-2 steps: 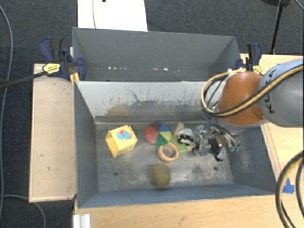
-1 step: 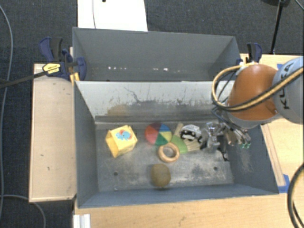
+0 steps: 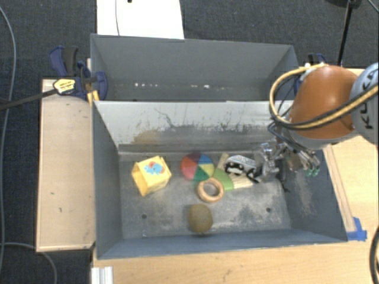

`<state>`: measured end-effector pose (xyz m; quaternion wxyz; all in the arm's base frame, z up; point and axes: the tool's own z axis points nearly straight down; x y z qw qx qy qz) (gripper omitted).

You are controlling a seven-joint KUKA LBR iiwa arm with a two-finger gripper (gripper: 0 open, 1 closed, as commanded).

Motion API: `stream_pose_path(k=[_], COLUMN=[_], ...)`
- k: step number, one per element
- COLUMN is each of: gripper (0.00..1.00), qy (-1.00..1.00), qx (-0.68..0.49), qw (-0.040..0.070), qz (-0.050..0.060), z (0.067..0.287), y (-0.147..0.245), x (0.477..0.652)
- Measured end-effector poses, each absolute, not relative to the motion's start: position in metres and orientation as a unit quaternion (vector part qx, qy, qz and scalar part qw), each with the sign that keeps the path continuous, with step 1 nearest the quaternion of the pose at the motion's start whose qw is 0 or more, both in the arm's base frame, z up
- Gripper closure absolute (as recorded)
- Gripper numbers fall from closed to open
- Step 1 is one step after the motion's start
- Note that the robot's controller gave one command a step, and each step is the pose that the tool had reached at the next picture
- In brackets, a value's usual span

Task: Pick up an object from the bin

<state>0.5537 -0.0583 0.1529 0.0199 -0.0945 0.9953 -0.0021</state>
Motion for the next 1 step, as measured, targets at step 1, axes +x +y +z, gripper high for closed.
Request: stream_pose_path(k=[1], gripper=[1.00], qy=[0.995], qx=[-0.100], qw=[0.017], qz=[-0.001], z=[0.2674], y=[-0.0568], x=[0.5479])
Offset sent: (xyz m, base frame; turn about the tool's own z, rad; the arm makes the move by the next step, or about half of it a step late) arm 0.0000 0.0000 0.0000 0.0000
